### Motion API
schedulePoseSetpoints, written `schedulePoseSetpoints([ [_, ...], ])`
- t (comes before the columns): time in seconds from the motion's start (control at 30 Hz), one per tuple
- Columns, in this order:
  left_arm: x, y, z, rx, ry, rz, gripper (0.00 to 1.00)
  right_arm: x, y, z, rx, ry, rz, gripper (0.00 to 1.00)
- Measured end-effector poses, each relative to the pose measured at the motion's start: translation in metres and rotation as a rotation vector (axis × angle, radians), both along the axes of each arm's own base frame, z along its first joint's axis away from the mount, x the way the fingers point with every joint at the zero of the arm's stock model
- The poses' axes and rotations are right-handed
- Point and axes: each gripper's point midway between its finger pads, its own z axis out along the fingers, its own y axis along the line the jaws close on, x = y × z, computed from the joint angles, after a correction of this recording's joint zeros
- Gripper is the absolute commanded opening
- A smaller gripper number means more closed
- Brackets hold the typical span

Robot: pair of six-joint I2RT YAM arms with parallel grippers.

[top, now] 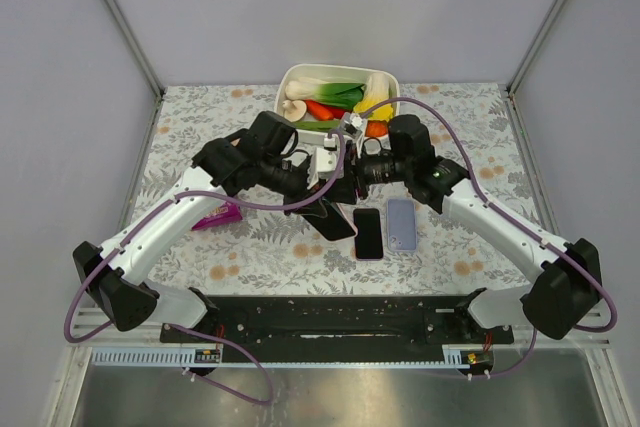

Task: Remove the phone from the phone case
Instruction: Remove the phone case from the phone.

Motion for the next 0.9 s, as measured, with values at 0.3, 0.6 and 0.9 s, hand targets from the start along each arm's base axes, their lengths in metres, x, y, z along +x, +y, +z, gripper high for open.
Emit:
schedulePoseSetpoints([
  [0.3,0.003,-0.003,0.003,-0.015,-0.016,0.007,0.0,0.002,0.003,-0.005,-0.017,-0.023,-0.008,0.0],
  [0.6,-0.003,0.002,0.007,-0.02,-0.055,-0.029,0.0,0.025,-0.002,-0.019,-0.071,-0.011,-0.11,0.0],
  [0.9,-0.04,0.022,0.014,-0.035,-0.102,-0.092,0.0,0.061,-0.026,-0.064,-0.196,0.08,-0.249,0.0],
])
